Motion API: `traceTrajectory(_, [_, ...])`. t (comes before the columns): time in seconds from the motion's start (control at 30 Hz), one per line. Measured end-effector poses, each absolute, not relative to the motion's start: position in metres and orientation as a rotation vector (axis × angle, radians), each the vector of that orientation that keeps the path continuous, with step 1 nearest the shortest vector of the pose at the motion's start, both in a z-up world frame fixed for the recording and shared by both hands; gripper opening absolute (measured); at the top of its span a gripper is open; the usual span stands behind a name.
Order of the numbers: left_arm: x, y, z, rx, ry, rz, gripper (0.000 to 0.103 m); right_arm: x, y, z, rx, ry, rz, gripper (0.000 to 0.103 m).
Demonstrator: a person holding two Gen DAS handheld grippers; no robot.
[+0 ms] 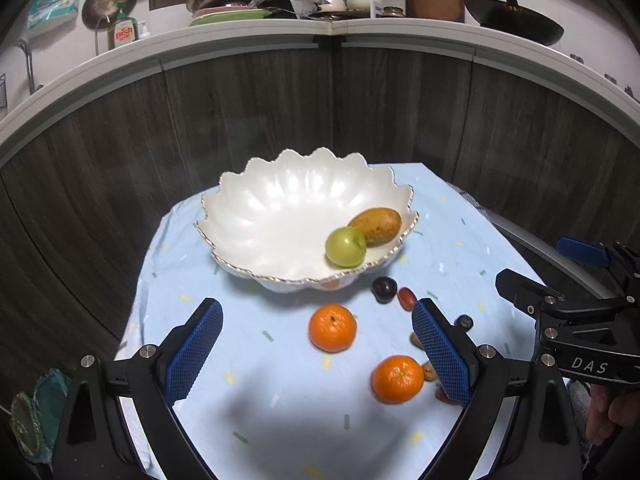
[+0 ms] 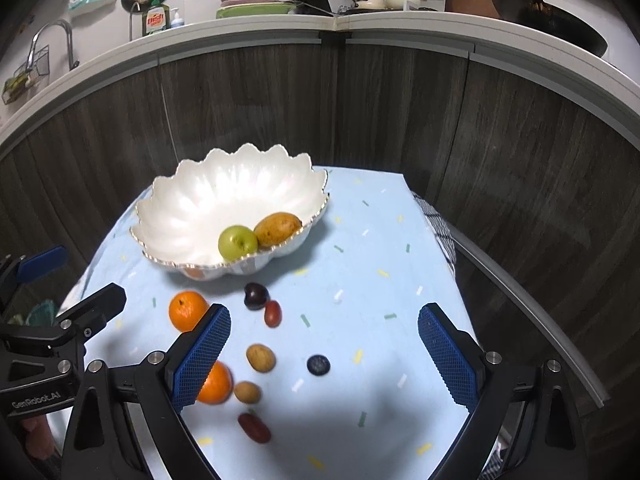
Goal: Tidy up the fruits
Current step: 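Withdraw both tools from the bowl toward the remaining fruits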
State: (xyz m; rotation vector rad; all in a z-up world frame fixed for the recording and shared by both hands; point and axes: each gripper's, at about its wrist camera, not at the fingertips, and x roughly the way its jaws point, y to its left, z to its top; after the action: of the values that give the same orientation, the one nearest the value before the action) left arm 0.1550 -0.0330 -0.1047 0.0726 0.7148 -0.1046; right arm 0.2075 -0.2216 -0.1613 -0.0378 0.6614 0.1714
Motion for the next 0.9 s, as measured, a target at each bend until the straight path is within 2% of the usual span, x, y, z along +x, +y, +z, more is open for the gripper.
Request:
traceTrajectory(0.37, [0.143, -0.052, -0.131, 0.102, 0.759, -0.151, 0.097, 0.206, -0.235, -0.186, -0.055, 0.714, 0.181, 0.095])
traceTrajectory(0.53, [0.140, -0.060, -0.143, 0.120, 0.776, -0.170, 0.097, 0.208, -0.240, -0.198, -0.045, 0.737, 0.195, 0.088])
traceTrajectory(0.9, [0.141, -0.072, -0.167, 0.146, 0.810, -0.195, 0.095, 0.213, -0.242, -0.211, -0.040, 0.754, 0.209, 0.081])
